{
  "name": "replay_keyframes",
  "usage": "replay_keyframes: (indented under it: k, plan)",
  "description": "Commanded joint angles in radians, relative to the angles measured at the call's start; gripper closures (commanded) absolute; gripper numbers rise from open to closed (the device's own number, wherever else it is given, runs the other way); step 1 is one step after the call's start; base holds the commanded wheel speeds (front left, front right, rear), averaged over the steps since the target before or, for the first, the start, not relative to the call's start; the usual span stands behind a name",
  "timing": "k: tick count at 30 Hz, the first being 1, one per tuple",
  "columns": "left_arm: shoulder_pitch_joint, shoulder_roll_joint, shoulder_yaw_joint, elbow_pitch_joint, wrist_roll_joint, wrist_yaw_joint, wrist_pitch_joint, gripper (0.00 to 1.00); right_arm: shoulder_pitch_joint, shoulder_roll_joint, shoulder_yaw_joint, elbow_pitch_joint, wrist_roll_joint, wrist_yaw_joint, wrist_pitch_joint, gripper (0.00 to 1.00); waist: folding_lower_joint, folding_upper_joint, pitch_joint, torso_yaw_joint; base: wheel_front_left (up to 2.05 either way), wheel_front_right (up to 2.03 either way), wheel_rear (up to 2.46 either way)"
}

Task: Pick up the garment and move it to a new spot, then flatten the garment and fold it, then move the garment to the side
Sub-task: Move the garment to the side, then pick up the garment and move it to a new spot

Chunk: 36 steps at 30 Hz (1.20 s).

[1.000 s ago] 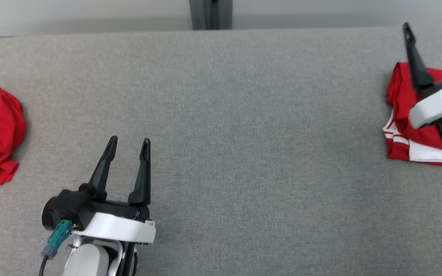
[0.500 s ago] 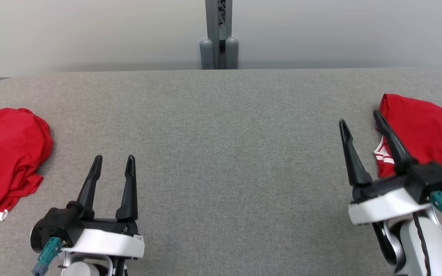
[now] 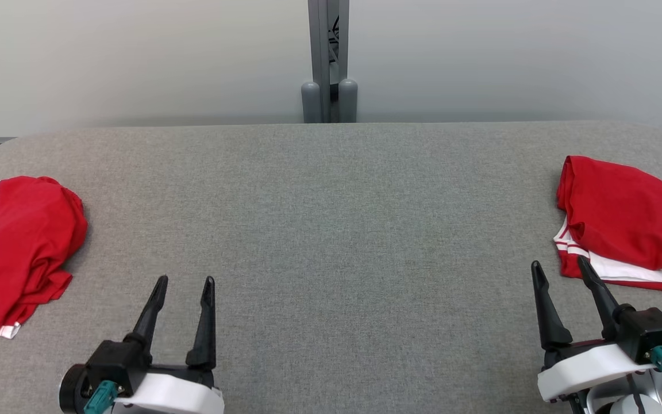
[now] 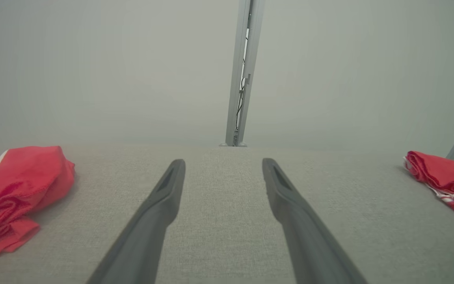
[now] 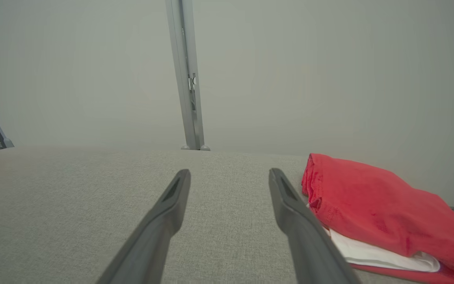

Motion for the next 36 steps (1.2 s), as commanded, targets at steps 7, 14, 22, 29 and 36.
replay_keyframes:
  k: [7,14,22,29,36]
  plan:
    - [0.007,0.004,-0.006,0.017,0.005,0.021,0.0,0.0,-0.011,-0.006,-0.002,0.022,0.018,0.0,-0.003,0.0,0.0,0.0,-0.004,0.003,0.0,0.0,0.0]
    - [0.009,0.004,-0.007,0.015,-0.002,0.018,0.0,0.0,-0.008,-0.006,0.012,0.021,0.011,0.0,-0.003,0.0,0.0,0.0,-0.009,0.011,0.0,0.0,0.0]
    - [-0.011,0.004,-0.011,0.008,-0.008,0.015,0.0,0.0,-0.013,-0.006,0.009,0.015,0.009,0.0,-0.004,0.0,0.0,0.0,0.011,0.059,0.0,0.0,0.0]
    - [-0.021,0.004,-0.006,0.008,-0.011,0.019,0.0,0.0,-0.025,-0.006,0.013,0.009,-0.02,0.0,-0.003,0.0,0.0,0.0,0.039,0.161,0.0,0.0,0.0]
    - [-0.009,0.004,-0.002,0.016,-0.005,0.014,0.0,0.0,-0.03,-0.006,0.018,0.008,-0.017,0.0,-0.003,0.0,0.0,0.0,0.038,0.273,0.0,0.0,0.0]
